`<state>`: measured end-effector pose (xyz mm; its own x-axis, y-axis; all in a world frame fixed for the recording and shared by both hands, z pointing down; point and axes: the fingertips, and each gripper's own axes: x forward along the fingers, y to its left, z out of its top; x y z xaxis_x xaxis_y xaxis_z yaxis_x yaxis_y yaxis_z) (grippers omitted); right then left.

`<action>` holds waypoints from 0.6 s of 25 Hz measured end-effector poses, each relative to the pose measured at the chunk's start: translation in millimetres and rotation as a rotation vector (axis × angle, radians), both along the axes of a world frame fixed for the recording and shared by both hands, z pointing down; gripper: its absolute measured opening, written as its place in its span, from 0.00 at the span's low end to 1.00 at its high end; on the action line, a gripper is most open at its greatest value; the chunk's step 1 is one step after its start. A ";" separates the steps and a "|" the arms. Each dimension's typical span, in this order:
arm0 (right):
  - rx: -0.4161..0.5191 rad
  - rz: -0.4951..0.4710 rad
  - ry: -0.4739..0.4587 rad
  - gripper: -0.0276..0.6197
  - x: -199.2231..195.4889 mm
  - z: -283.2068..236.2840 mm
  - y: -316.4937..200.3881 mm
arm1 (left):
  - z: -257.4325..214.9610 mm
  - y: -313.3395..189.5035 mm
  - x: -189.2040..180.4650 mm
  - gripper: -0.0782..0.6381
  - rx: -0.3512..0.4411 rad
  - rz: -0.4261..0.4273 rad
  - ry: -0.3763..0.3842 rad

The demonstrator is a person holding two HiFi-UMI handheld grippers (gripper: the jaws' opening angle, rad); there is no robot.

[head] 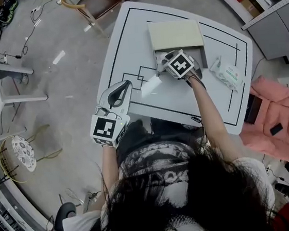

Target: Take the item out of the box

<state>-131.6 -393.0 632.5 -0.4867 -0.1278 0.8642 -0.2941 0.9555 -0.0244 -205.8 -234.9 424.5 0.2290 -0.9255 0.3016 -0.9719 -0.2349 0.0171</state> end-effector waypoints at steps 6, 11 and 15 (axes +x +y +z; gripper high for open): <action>0.050 0.009 -0.004 0.05 -0.9 -4.0 1.9 | -0.8 9.4 -8.1 0.11 0.008 0.006 0.006; 0.069 0.071 -0.043 0.05 0.7 -24.7 6.3 | -2.5 18.8 -16.0 0.11 0.019 0.008 0.010; 0.095 0.132 -0.095 0.05 7.2 -48.8 10.9 | -4.0 26.2 -19.3 0.11 0.022 0.026 0.016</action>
